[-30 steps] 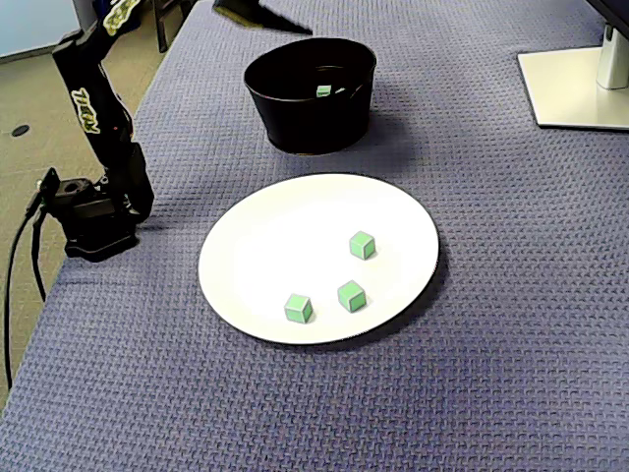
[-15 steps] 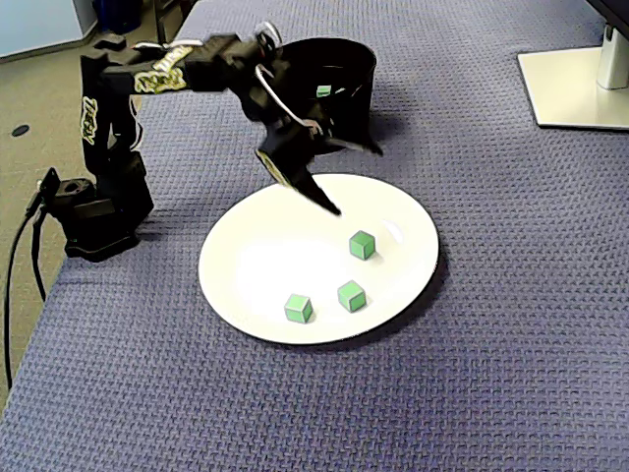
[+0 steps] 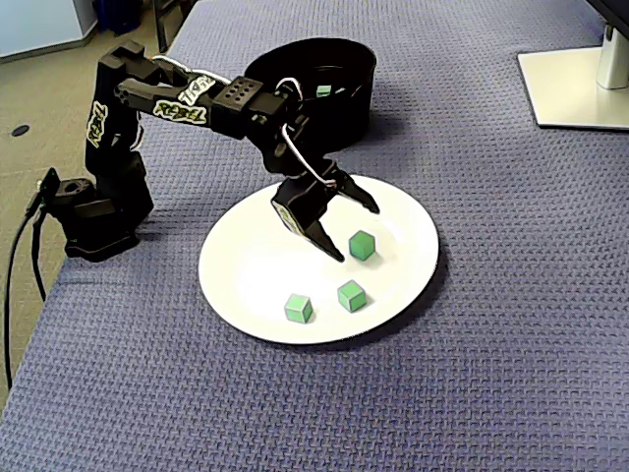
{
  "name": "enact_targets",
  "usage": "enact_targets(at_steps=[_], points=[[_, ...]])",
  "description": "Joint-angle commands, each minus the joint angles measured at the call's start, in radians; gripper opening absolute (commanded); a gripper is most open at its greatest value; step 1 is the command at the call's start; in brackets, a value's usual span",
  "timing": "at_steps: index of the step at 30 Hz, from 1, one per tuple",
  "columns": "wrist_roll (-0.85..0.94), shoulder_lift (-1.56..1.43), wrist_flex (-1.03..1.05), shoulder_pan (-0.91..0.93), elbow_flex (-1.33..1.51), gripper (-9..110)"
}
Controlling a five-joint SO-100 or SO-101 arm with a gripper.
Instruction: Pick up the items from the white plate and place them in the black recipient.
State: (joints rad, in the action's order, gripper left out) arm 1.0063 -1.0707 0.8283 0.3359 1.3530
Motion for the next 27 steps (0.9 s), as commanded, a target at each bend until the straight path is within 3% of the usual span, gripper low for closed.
enact_targets(at_steps=[1,9,16,20,23,27], points=[[0.014,0.003,-0.066,-0.006,0.015,30],[0.025,0.032,-0.135,-0.025,0.072,21],[0.014,0.011,-0.163,-0.038,0.126,0],[-0.025,-0.009,-0.118,-0.043,0.132,0],[-0.117,-0.071,0.032,-0.043,0.057,0],[-0.380,-0.270,0.365,-0.021,-0.239,0]])
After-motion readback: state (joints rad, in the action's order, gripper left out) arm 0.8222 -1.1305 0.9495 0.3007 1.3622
